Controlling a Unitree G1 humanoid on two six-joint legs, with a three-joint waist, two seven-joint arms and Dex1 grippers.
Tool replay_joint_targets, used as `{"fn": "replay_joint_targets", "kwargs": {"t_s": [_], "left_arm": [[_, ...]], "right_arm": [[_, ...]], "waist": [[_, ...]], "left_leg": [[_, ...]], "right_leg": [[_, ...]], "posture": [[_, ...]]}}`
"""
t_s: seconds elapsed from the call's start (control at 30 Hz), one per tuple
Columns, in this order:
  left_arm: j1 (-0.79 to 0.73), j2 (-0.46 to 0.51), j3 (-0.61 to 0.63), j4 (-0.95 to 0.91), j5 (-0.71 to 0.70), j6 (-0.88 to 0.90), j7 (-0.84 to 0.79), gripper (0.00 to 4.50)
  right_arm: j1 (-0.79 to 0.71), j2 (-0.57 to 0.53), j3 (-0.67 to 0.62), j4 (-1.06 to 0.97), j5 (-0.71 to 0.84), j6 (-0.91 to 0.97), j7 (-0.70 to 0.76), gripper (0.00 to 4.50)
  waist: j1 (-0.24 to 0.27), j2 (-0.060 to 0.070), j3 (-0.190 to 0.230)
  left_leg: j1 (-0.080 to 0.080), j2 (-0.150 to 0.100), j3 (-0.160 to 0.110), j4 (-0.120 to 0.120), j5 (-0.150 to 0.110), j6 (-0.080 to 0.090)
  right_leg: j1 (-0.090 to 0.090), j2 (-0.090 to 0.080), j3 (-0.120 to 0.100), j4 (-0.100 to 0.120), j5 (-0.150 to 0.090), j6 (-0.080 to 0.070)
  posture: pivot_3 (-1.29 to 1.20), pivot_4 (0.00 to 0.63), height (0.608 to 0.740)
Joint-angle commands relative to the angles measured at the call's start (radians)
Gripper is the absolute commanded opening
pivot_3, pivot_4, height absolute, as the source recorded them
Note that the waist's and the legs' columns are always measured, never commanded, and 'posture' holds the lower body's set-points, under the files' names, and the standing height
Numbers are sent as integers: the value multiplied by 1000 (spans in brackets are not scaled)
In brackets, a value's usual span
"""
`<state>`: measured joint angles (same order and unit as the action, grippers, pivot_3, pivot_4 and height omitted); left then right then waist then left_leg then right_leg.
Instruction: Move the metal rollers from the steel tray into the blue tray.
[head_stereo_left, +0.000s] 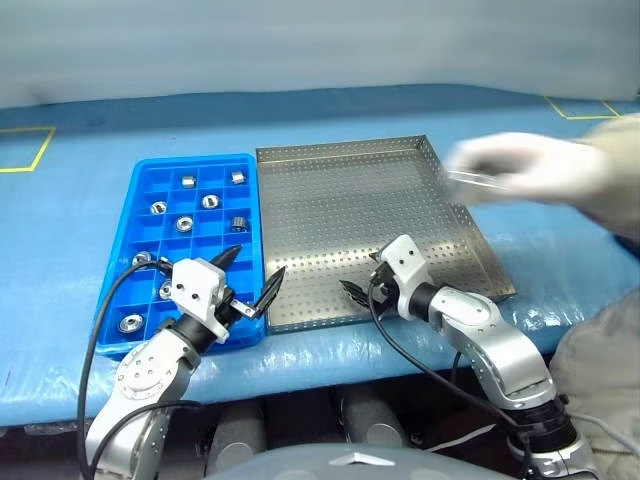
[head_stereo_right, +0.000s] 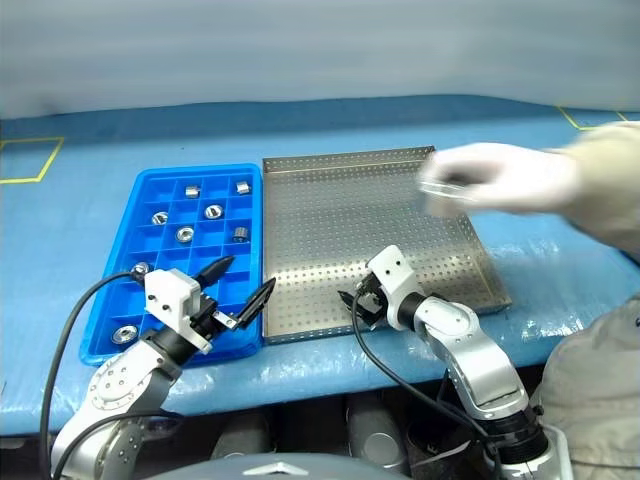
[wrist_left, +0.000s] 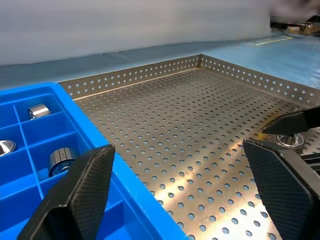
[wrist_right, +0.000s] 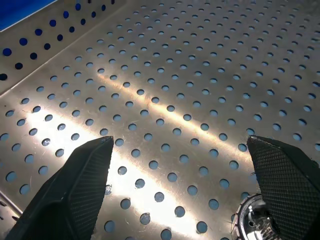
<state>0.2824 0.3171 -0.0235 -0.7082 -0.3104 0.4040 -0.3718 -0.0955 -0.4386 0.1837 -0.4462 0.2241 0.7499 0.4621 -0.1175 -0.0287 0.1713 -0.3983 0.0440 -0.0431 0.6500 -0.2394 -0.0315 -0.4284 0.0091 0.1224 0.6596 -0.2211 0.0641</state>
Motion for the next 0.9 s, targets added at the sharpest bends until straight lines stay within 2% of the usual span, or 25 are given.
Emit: {"fn": "replay_joint_targets", "kwargs": {"t_s": [0.03, 0.9], "left_arm": [[5, 3, -9, -13, 9, -26, -1, 4461], [30, 4, -9, -23, 10, -21, -4, 4461]], "right_arm": [[-9, 1, -4, -21, 2, -16, 6, 4500], [-13, 3, 2, -27, -1, -18, 9, 4500]], "waist": [[0, 0, 0], [0, 0, 0]], "left_leg": [[0, 0, 0, 0, 0, 0], [0, 0, 0, 0, 0, 0]], "right_leg": [[0, 0, 0, 0, 0, 0], [0, 0, 0, 0, 0, 0]], "posture": [[-52, 150, 740], [-51, 150, 740]]}}
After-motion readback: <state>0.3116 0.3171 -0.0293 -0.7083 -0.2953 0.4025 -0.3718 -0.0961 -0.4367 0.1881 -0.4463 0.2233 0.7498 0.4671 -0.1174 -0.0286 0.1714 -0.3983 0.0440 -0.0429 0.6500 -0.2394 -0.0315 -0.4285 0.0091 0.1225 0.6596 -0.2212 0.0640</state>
